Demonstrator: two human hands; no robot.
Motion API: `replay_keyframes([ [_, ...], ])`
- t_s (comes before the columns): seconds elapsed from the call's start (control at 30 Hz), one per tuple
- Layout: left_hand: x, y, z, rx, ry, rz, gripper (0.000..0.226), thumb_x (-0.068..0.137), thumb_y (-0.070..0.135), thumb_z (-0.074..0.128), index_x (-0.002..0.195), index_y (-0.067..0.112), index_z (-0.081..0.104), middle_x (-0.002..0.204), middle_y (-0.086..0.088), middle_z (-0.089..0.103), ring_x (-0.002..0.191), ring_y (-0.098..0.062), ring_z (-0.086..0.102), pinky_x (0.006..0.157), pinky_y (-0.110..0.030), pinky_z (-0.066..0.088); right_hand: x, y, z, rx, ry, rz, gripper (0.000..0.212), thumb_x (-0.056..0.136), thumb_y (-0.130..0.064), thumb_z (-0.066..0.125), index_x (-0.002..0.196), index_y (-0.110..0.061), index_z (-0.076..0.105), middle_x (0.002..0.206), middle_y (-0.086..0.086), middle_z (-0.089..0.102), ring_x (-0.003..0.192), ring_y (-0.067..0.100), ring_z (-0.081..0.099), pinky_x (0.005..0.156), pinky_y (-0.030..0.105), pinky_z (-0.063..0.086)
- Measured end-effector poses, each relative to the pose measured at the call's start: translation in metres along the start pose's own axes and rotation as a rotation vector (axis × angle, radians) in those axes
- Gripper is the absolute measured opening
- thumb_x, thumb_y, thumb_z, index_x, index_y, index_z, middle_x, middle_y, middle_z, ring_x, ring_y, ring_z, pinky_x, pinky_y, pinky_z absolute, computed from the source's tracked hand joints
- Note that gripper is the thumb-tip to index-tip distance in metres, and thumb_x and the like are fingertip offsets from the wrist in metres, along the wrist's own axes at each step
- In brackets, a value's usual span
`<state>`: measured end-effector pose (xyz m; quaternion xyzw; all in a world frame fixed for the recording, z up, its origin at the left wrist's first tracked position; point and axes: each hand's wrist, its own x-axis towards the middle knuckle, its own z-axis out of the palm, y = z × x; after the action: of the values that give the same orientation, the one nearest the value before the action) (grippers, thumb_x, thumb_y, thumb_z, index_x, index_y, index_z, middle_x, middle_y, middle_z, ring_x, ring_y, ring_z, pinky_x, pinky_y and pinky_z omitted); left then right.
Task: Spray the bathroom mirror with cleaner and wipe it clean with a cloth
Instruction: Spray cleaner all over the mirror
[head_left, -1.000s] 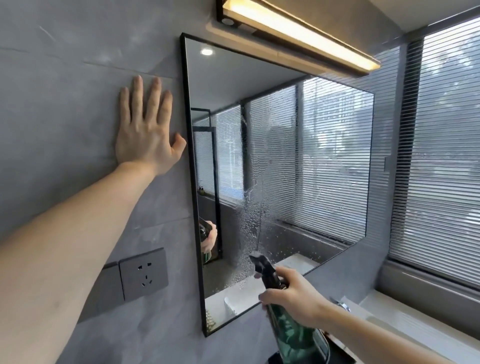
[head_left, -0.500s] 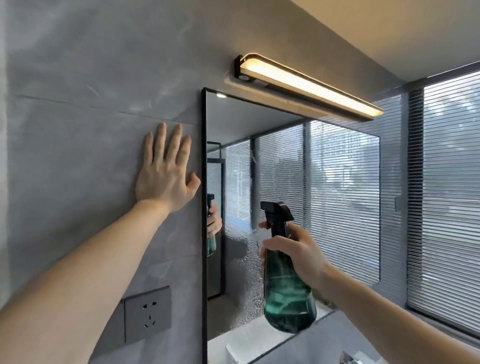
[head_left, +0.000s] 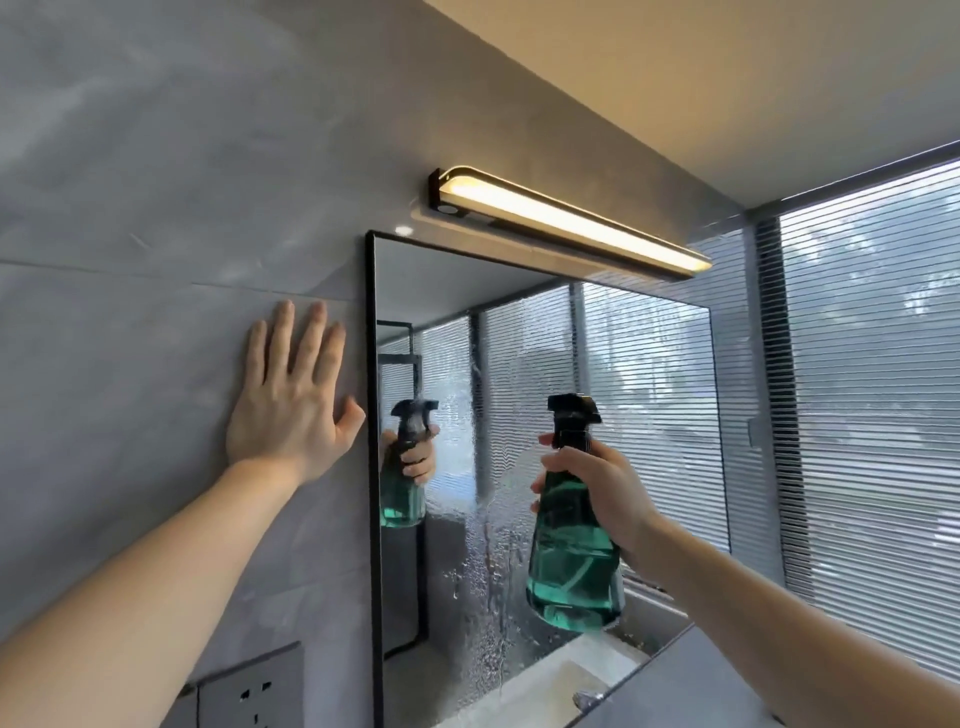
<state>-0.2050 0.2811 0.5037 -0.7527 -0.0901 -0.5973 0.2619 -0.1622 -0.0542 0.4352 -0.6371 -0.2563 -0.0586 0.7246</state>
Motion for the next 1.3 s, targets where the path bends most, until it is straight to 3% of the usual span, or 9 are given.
replay_keyframes([
  [0.13,0.000,0.000,0.002,-0.005,0.018,0.002,0.087,0.087,0.046,0.040,0.162,0.003,0.035,0.174,-0.018,0.020,0.161,-0.046,0.009,0.131,-0.060,0.004,0.021,0.001,-0.034,-0.051,0.147,0.012,0.027,0.091,-0.015,0.074,0.116,-0.007,0.070,0.088,0.020,0.078,0.077,0.035,0.074,0.079,0.049,0.060],
  [0.3,0.000,-0.001,0.003,-0.030,0.052,0.006,0.087,0.085,0.046,0.041,0.161,0.001,0.038,0.172,-0.020,0.024,0.160,-0.048,0.013,0.130,-0.061,0.005,0.038,-0.005,-0.070,-0.124,0.183,0.020,0.042,0.069,-0.033,0.078,0.102,-0.009,0.070,0.088,0.020,0.079,0.080,0.041,0.073,0.084,0.058,0.058],
  [0.47,0.001,0.000,0.003,-0.045,0.059,0.006,0.087,0.085,0.045,0.040,0.160,0.001,0.038,0.171,-0.022,0.026,0.159,-0.049,0.015,0.130,-0.063,0.007,0.047,0.000,-0.097,-0.094,0.225,-0.009,0.053,0.069,-0.032,0.080,0.118,-0.014,0.071,0.089,0.018,0.080,0.085,0.039,0.076,0.091,0.058,0.059],
  [0.57,0.002,0.000,0.003,-0.057,0.057,0.005,0.087,0.085,0.045,0.041,0.160,0.001,0.038,0.171,-0.022,0.026,0.159,-0.049,0.014,0.129,-0.064,0.008,0.058,-0.003,-0.108,-0.099,0.270,-0.026,0.042,0.083,-0.027,0.081,0.123,-0.022,0.070,0.094,0.014,0.082,0.095,0.039,0.078,0.099,0.059,0.059],
  [0.67,0.001,0.000,0.005,-0.064,0.063,0.005,0.087,0.084,0.044,0.041,0.160,0.001,0.039,0.171,-0.022,0.026,0.159,-0.049,0.014,0.129,-0.065,0.009,0.071,-0.013,-0.114,-0.134,0.321,-0.029,0.047,0.074,-0.038,0.083,0.119,-0.028,0.071,0.096,0.009,0.083,0.097,0.037,0.079,0.098,0.058,0.060],
  [0.8,0.002,0.000,0.005,-0.078,0.077,0.008,0.087,0.083,0.043,0.041,0.159,0.000,0.041,0.171,-0.023,0.026,0.158,-0.051,0.015,0.128,-0.066,0.011,0.085,-0.027,-0.126,-0.159,0.367,-0.030,0.041,0.065,-0.032,0.079,0.102,-0.014,0.075,0.091,0.015,0.081,0.082,0.036,0.075,0.088,0.058,0.061],
  [0.93,0.001,0.001,0.005,-0.093,0.102,0.007,0.086,0.083,0.042,0.042,0.156,-0.003,0.044,0.170,-0.023,0.027,0.157,-0.052,0.017,0.128,-0.066,0.010,0.094,-0.037,-0.143,-0.144,0.406,-0.029,0.046,0.065,-0.028,0.076,0.104,-0.004,0.072,0.086,0.019,0.079,0.075,0.036,0.071,0.075,0.050,0.056],
  [1.17,0.001,0.002,0.003,-0.110,0.120,0.009,0.085,0.083,0.042,0.041,0.155,-0.004,0.045,0.170,-0.024,0.029,0.157,-0.052,0.018,0.129,-0.065,0.009,0.092,-0.037,-0.174,-0.105,0.507,-0.034,0.024,0.084,-0.017,0.076,0.107,-0.009,0.075,0.087,0.017,0.079,0.081,0.036,0.072,0.091,0.059,0.059],
  [1.3,0.001,0.001,0.003,-0.108,0.091,0.011,0.086,0.084,0.044,0.040,0.157,-0.002,0.043,0.170,-0.023,0.027,0.158,-0.051,0.016,0.129,-0.065,0.008,0.094,-0.055,-0.183,-0.108,0.581,-0.074,0.018,0.083,-0.022,0.075,0.099,-0.013,0.078,0.092,0.016,0.082,0.076,0.034,0.074,0.086,0.054,0.062],
])
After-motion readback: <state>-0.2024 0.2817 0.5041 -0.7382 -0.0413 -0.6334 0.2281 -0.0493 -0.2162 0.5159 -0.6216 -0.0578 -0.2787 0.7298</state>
